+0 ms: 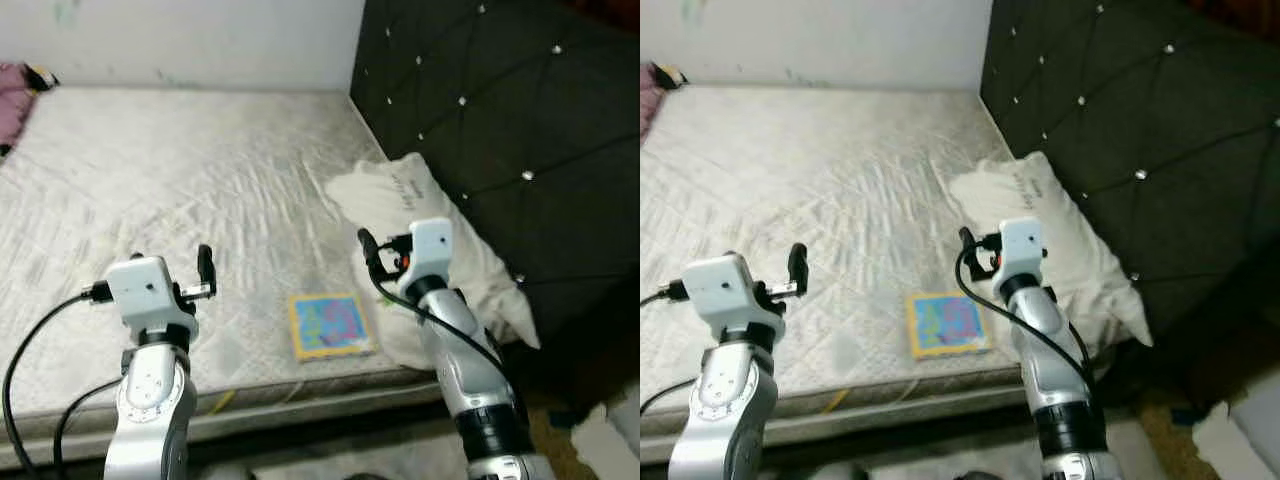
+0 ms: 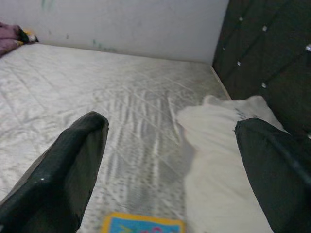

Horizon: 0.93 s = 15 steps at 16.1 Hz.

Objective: Clean up the room

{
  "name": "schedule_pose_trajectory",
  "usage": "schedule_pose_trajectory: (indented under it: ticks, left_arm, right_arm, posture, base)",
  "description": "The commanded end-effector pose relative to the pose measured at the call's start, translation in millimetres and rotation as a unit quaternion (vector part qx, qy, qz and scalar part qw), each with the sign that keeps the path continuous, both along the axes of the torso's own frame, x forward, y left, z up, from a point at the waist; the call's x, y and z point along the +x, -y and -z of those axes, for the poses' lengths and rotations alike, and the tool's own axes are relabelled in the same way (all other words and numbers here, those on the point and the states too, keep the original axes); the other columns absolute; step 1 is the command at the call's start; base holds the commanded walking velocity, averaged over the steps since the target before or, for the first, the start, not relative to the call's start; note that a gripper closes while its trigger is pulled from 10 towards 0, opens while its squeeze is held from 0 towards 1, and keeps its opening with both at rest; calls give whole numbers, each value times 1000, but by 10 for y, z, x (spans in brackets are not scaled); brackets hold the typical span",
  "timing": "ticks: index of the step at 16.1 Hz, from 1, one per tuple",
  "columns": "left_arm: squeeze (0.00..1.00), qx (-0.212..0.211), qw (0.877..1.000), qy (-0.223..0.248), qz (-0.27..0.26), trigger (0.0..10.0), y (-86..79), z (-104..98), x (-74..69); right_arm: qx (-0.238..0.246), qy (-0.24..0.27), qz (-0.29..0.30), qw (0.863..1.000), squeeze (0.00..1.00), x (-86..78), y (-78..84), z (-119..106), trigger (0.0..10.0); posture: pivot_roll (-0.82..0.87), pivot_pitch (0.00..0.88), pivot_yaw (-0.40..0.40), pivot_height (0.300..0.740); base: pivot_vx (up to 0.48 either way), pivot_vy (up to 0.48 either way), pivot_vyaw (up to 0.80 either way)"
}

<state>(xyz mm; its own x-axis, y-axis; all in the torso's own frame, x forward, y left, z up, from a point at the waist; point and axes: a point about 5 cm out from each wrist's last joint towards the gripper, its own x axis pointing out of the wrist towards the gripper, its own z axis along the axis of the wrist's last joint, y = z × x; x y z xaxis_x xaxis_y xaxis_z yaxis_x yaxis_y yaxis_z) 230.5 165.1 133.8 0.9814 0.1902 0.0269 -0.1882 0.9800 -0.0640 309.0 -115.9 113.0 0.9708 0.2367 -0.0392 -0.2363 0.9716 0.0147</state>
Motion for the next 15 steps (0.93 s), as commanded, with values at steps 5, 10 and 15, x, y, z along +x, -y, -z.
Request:
schedule_pose_trajectory:
  ticks: [5, 10, 15]
  left_arm:
    - [0, 1, 1000, -3, -4, 10000, -25, -7, 3]
    - [0, 2, 1000, -4, -7, 10000, -38, -8, 13]
    - [0, 0, 1000, -5, -10, 10000, -28, -8, 27]
  right_arm:
    - [2, 10, -6, 1000, 0, 8, -47, -64, 10000]
    - [-17, 17, -15, 1000, 0, 2, -93, -72, 10000]
    - [-4, 14, -15, 1000, 0, 4, -84, -69, 10000]
  posture:
    - [87, 0, -77, 740]
    - [89, 0, -76, 740]
    - [88, 0, -74, 740]
  base:
    - [0, 480, 0]
    - [0, 480, 0]
    - [0, 480, 0]
